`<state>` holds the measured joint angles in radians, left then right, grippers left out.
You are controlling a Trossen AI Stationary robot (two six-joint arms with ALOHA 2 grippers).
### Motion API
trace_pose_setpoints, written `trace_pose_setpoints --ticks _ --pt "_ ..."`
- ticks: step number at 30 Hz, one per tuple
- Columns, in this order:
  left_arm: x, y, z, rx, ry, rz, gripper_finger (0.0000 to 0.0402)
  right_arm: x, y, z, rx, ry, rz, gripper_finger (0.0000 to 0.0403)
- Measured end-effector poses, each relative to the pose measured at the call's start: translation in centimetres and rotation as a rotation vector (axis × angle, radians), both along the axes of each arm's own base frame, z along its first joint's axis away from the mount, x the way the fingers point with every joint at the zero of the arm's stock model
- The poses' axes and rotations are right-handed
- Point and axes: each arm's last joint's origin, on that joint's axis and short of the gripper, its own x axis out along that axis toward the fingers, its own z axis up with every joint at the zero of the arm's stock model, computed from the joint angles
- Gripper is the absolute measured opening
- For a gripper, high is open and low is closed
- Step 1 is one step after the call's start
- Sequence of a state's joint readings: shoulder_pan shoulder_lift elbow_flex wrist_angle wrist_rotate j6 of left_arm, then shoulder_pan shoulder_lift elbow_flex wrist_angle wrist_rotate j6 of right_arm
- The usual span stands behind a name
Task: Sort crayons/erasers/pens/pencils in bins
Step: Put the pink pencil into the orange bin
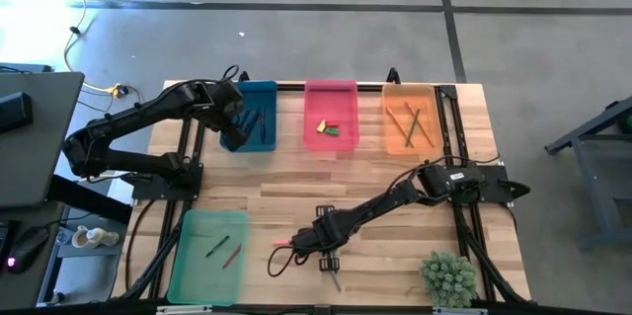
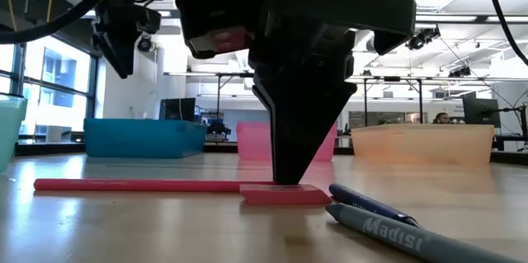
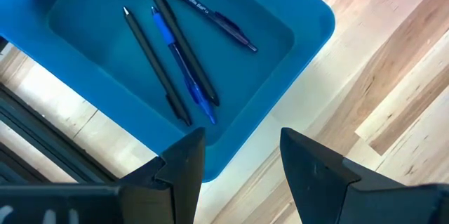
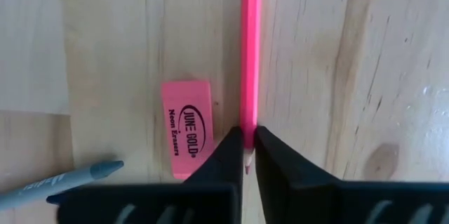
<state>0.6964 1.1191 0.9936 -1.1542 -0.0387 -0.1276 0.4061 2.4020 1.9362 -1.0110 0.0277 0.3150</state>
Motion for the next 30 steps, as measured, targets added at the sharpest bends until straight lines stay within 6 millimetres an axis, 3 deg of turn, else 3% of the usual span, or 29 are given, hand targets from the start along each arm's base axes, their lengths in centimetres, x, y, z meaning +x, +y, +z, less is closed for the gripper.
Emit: trace_pose_setpoints --ticks 11,30 --pt "0.0 0.0 0.0 -0.001 0.000 0.001 0.0172 -0.1 0.0 0.0 -0.002 0.004 -0.002 0.0003" --pt "-0.1 -0.1 0.0 -0.010 0.002 0.017 0.0172 -0.5 -0.2 2.0 -0.001 -0.027 -0.048 0.0001"
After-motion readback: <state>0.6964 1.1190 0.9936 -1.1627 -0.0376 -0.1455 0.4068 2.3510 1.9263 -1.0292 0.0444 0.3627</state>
